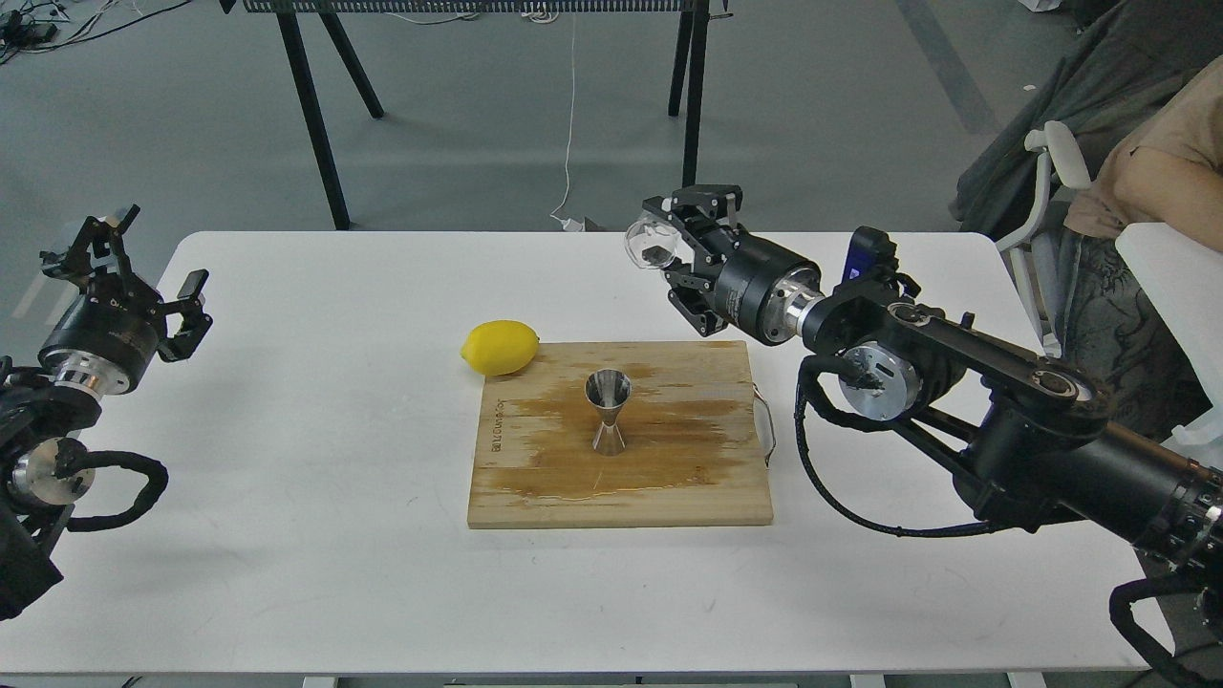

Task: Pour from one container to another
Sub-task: 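Withdraw the right arm holding the cup away from the board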

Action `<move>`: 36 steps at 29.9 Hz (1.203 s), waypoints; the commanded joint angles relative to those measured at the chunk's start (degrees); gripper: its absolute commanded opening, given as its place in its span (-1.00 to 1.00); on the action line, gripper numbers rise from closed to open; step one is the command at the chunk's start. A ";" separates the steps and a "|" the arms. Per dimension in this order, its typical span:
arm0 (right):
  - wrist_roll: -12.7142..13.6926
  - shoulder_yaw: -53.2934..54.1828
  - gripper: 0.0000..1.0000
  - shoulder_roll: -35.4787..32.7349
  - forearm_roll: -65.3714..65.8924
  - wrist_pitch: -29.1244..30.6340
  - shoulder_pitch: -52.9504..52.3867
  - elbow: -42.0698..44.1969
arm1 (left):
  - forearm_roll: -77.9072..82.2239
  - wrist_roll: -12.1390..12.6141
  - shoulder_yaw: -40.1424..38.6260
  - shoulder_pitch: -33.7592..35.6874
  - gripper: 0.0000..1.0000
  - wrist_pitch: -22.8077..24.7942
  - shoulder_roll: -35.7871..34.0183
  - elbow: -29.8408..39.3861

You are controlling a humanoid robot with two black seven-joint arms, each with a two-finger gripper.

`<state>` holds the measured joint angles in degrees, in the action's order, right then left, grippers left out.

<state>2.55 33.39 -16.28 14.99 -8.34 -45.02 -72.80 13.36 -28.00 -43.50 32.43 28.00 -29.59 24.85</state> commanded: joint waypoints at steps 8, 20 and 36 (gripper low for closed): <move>-0.35 28.47 -0.22 0.11 -15.68 1.04 16.18 -1.12 | 0.08 0.00 0.08 -0.09 0.97 0.00 0.59 -0.51; -0.09 47.65 -0.21 0.81 -34.83 6.49 33.67 3.18 | 0.17 0.00 0.08 -0.09 0.97 0.00 1.82 -2.09; 0.53 46.77 -0.21 6.96 -43.55 4.65 35.88 17.68 | 0.26 0.00 0.08 -0.79 0.97 0.00 1.99 -2.09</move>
<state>3.09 80.16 -10.97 -28.54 -3.19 -9.00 -58.21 13.63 -28.00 -43.42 31.67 28.00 -27.53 22.76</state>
